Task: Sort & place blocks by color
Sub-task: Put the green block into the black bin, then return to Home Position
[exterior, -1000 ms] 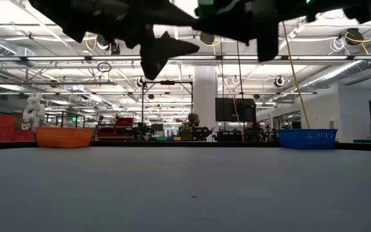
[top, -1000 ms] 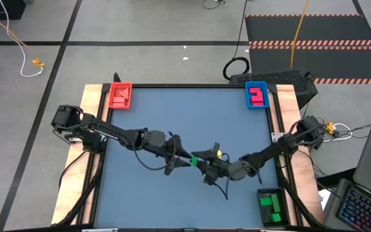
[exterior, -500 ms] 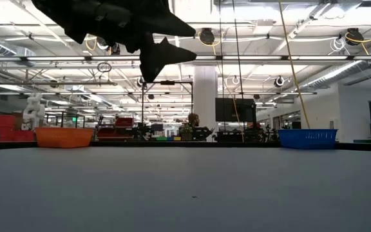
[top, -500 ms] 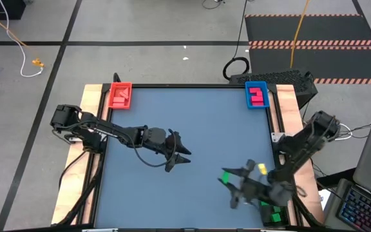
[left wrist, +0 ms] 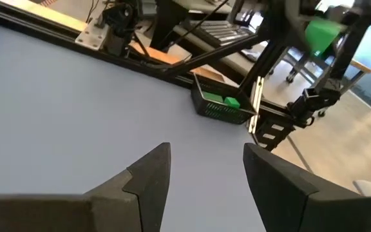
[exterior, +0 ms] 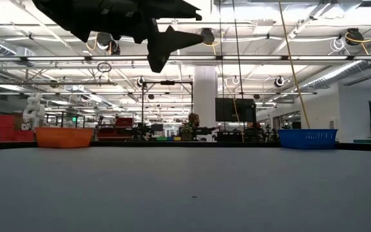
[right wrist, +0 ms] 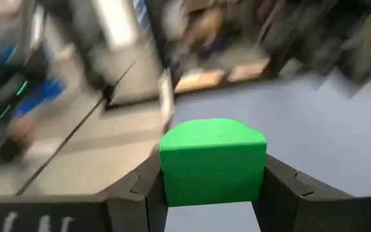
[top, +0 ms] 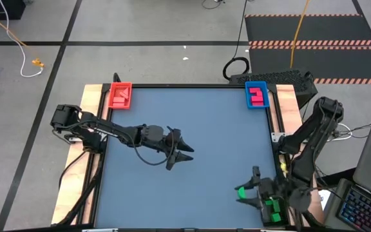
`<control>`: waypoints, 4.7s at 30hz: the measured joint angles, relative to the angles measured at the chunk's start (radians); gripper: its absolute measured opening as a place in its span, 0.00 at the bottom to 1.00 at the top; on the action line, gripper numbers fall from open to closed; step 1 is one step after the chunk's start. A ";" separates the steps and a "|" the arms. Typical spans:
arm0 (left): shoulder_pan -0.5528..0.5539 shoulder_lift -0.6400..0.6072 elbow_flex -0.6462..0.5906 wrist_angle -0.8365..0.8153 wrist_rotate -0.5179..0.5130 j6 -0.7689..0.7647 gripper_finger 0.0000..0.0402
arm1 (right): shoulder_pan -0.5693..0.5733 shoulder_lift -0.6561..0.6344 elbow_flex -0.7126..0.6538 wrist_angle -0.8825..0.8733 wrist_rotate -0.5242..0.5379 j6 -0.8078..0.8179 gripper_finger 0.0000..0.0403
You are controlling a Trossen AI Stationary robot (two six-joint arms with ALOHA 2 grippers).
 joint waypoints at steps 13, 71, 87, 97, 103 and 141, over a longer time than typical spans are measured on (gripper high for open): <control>0.020 0.000 0.000 -0.004 0.000 0.018 0.49 | -0.140 -0.128 0.000 -0.669 -1.051 0.826 0.39; 0.137 -0.610 -0.194 -0.332 -0.186 0.399 0.02 | -0.710 -0.429 -0.001 -0.877 -0.605 -0.132 0.02; 0.272 -0.911 -0.578 -0.117 -0.059 0.348 0.01 | -0.957 -0.629 -0.313 -0.486 -0.843 -0.316 0.00; 0.281 -1.008 -0.789 0.034 -0.044 0.266 0.01 | -0.975 -0.844 -0.653 0.009 -0.841 -0.390 0.00; 0.225 -1.014 -0.796 0.049 -0.047 0.293 0.00 | -0.975 -0.874 -0.778 0.094 -0.774 -0.376 0.00; 0.300 -1.184 -0.795 -0.301 0.012 0.364 0.01 | -0.975 -1.013 -0.783 -0.082 -0.845 -0.432 0.00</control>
